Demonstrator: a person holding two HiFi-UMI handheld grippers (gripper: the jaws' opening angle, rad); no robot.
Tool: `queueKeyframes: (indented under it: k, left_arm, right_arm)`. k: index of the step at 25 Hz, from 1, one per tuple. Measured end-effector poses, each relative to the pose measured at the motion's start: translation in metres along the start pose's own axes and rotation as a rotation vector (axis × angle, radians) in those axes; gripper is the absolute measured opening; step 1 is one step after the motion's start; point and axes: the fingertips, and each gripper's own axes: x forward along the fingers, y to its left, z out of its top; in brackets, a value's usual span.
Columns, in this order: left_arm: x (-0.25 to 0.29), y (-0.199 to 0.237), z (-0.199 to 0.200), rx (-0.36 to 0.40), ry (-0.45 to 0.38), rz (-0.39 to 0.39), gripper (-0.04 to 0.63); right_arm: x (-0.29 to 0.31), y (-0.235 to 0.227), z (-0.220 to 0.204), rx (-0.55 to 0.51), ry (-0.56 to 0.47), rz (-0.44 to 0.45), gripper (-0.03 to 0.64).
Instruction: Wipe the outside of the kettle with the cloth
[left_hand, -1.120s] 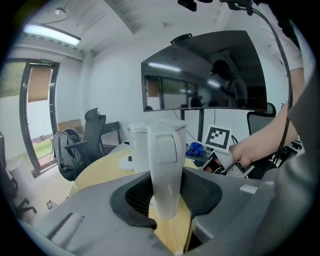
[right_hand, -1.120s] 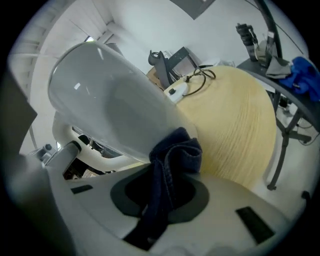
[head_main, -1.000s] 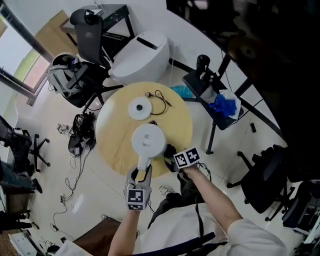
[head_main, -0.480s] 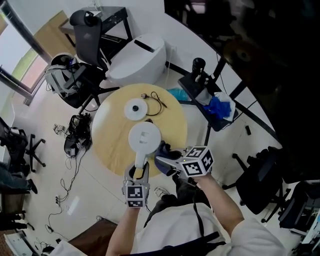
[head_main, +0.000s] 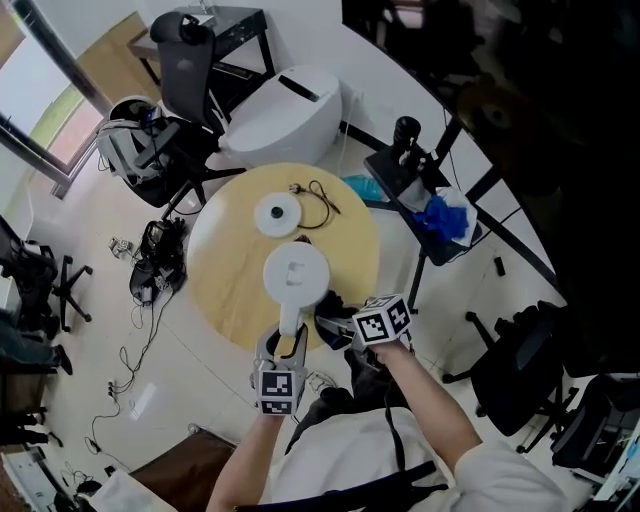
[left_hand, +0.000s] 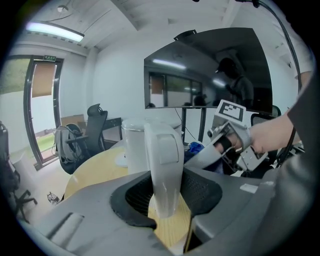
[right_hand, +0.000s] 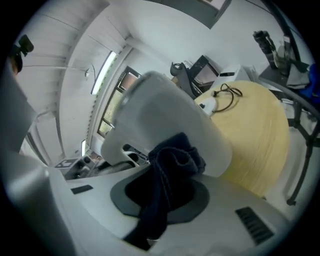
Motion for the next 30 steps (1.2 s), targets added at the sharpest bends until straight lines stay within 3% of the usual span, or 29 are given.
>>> queueKeyframes:
  k: [6,10,12,17,26,30]
  left_arm:
    - [0.0,-0.01,-0.001,-0.013,0.001,-0.006,0.153]
    - [-0.001,-0.014,-0.003,-0.029,-0.008,-0.032,0.156]
    - [-0.001,-0.013,-0.004,-0.026,-0.008,-0.045,0.156]
    - [0.0,-0.008,-0.004,-0.008,0.001,-0.106,0.158]
    - [0.003,-0.011,-0.004,0.026,-0.01,-0.191,0.161]
    - [0.003,-0.012,-0.004,0.032,-0.021,-0.203,0.161]
  right_arm:
    - [0.034,-0.059,-0.045,0.095,0.134,-0.085,0.064]
    - [0.05,-0.079,-0.066,0.091,0.207,-0.138,0.064]
    - [0.049,-0.073,-0.065,0.057,0.213,-0.114,0.064]
    - [0.034,-0.024,-0.038,-0.084,0.199,0.047,0.064]
    - [-0.005,0.04,0.004,-0.213,0.137,0.175,0.064]
    - [-0.015,0.053,0.011,-0.414,0.213,0.114,0.064]
